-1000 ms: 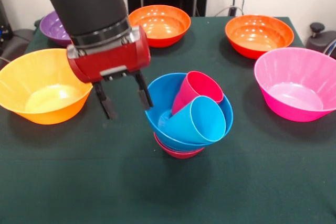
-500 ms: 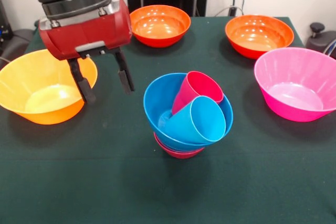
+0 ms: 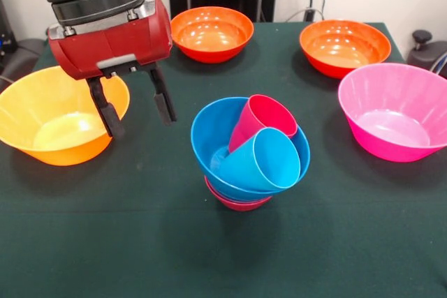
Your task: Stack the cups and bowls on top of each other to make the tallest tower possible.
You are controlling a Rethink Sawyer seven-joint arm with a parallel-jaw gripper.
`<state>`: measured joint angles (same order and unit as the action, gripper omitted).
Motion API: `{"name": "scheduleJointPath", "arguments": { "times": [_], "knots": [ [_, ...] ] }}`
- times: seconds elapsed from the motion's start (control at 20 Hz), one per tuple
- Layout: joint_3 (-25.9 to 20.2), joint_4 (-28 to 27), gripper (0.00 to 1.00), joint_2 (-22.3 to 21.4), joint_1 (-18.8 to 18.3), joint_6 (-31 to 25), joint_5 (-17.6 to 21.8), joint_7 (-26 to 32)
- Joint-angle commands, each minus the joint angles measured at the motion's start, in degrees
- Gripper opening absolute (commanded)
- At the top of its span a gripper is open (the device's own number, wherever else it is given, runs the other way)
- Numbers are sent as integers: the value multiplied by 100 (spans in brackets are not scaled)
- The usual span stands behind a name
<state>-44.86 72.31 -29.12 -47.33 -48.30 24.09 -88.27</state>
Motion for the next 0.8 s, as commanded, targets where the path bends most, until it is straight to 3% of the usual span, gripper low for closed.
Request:
{"name": "scheduleJointPath", "arguments": {
  "times": [0.05, 0.4, 0.65, 0.8],
  "knots": [
    [245, 313, 100, 294, 85, -212, 199, 653],
    [277, 1172, 100, -322, -37, 30, 186, 288],
    [232, 2104, 100, -1088, -198, 246, 35, -135],
    [203, 2649, 100, -1317, -357, 567, 33, -300]
  ]
}}
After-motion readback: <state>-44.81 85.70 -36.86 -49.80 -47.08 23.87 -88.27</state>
